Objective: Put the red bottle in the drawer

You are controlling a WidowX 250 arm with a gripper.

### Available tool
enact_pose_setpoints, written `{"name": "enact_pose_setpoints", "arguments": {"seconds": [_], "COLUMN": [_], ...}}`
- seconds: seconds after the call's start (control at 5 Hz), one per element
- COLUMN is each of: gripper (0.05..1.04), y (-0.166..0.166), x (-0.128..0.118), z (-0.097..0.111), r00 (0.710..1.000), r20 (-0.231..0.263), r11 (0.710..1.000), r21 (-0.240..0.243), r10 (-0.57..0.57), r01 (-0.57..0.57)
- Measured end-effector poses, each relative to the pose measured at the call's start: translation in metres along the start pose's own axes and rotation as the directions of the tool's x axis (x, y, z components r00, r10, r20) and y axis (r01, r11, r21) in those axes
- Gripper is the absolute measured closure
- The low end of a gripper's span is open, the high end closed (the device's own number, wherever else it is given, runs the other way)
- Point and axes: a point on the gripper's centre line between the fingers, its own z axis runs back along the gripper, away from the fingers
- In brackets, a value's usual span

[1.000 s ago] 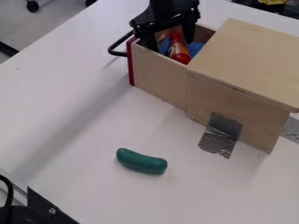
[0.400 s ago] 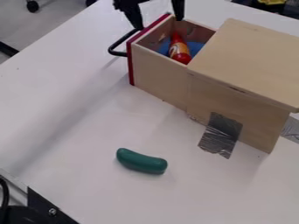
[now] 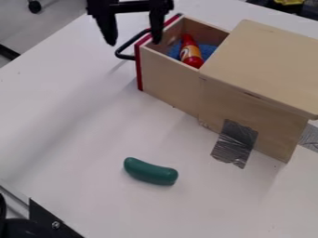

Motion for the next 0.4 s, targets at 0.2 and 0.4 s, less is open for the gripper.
{"name": "enact_pose_setpoints", "arguments": {"seconds": [0.2,0.4], "gripper": [0.084,0.084], "y": [0.0052,0.0056], "x": [-0.0003,-0.0041], "z": [-0.0004,-0.0100], "r00": [1.000,0.999], "r20": [-0.001,0.007], "r11": [0.999,0.997], "r21": [0.049,0.069], "r10": [-0.016,-0.044], "r01": [0.016,0.044]}}
